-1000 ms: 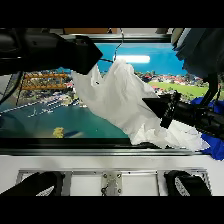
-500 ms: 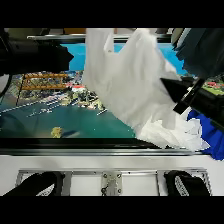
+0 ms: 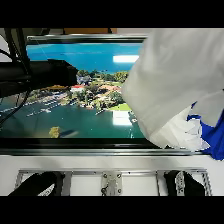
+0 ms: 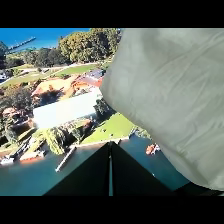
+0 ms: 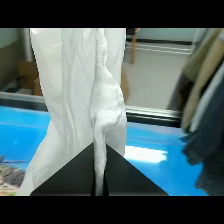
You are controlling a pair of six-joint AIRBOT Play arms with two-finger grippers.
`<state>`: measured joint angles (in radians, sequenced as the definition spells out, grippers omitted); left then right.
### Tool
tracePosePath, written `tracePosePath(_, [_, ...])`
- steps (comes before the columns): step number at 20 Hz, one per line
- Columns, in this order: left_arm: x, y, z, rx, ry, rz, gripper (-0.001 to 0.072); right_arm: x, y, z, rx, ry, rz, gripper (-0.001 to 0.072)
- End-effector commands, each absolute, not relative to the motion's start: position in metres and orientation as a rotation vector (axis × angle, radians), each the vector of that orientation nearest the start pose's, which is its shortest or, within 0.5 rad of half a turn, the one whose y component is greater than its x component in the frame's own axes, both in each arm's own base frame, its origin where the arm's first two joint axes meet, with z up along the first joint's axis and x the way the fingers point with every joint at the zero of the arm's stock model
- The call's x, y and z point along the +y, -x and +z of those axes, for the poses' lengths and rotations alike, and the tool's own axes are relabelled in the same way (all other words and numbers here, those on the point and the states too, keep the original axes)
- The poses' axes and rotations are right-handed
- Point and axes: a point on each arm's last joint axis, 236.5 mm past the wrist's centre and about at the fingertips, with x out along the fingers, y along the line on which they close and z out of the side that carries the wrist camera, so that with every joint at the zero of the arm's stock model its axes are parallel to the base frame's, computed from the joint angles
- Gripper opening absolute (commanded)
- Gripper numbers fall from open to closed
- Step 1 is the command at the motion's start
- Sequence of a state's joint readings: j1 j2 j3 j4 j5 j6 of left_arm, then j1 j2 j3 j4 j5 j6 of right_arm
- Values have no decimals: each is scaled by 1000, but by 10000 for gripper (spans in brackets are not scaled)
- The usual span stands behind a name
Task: Fold the clothes and pants, and hang the long-sleeved shirts on hangers.
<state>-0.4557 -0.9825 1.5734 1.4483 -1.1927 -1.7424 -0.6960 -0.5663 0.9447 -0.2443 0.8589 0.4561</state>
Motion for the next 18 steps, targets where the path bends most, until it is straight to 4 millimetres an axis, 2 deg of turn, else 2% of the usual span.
tracePosePath(1, [-192, -332, 294, 624, 113, -484, 10, -116, -300, 363, -138, 4, -151, 2])
tracePosePath(6, [-192, -332, 294, 624, 113, -484, 10, -206, -256, 385, -236, 15, -517, 2])
tracePosePath(8, [-192, -332, 294, 624, 113, -484, 10, -231, -240, 393, -252, 47, -626, 2])
tracePosePath(10, [-192, -333, 294, 621, 114, -484, 11, -247, -235, 404, -255, 79, -677, 2])
tracePosePath(13, [-193, -336, 297, 604, 119, -486, 10, -263, -241, 427, -266, 107, -687, 2])
tracePosePath(18, [-193, -336, 298, 602, 120, -486, 11, -289, -239, 481, -353, 154, -737, 3])
